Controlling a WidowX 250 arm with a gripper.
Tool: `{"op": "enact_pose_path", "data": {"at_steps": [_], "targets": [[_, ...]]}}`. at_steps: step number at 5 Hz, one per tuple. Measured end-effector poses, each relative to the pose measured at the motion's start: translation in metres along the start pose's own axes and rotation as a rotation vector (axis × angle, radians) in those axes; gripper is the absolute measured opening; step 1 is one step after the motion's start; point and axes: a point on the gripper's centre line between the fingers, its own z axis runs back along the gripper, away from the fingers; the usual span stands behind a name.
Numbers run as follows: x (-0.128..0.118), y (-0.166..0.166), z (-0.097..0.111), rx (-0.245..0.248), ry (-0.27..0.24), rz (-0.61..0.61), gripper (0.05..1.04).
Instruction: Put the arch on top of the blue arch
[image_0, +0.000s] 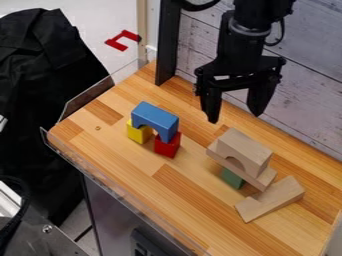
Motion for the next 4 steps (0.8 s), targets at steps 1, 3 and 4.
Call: {"op": "enact_pose_path", "data": {"at_steps": [1, 3, 4], "targets": [[-0.004, -0.006, -0.004, 0.024, 0.012, 0.059, 0.999], [-0.011, -0.011, -0.018, 0.066, 0.056, 0.165, 0.999], [-0.015, -0.013, -0.019, 0.057, 0.080, 0.200, 0.999]]}}
